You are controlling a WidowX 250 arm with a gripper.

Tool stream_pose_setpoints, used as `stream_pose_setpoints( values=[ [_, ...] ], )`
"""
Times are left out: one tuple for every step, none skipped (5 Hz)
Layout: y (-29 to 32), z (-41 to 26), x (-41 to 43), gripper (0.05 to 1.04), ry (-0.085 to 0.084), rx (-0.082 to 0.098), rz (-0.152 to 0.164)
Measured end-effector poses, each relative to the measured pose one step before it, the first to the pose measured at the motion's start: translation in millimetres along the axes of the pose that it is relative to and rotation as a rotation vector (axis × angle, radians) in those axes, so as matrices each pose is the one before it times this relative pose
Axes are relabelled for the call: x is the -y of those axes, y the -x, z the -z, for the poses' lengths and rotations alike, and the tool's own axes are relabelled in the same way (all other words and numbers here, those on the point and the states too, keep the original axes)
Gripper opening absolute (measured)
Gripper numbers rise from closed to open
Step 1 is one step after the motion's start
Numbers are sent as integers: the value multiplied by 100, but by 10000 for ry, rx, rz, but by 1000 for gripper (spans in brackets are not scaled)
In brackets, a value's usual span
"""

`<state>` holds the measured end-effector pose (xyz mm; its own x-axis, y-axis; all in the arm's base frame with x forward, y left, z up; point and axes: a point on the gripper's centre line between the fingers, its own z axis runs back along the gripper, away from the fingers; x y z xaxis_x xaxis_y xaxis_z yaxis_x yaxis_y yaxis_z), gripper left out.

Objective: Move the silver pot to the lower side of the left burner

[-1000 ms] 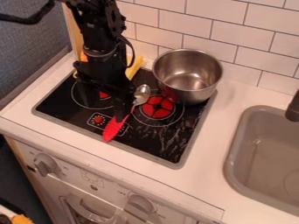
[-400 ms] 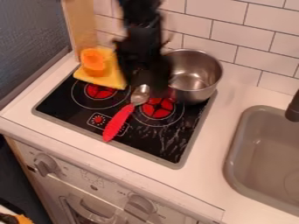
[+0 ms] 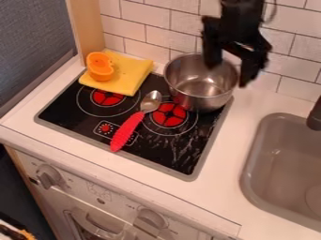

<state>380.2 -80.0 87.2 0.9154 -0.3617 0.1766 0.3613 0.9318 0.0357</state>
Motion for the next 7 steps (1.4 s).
stream_pose_setpoints(
  values=[
    [-390, 4008, 65, 1000, -241, -953, -195],
    [350, 2789, -314, 952, -224, -445, -423],
    [-26, 400, -494, 667, 315, 57, -488],
    [383, 1, -334, 366, 412, 45, -240],
    [252, -533, -225, 181, 25, 125, 67],
    [374, -949, 16, 94, 155, 201, 112],
    [1276, -3335, 104, 75, 369, 526, 78]
  ],
)
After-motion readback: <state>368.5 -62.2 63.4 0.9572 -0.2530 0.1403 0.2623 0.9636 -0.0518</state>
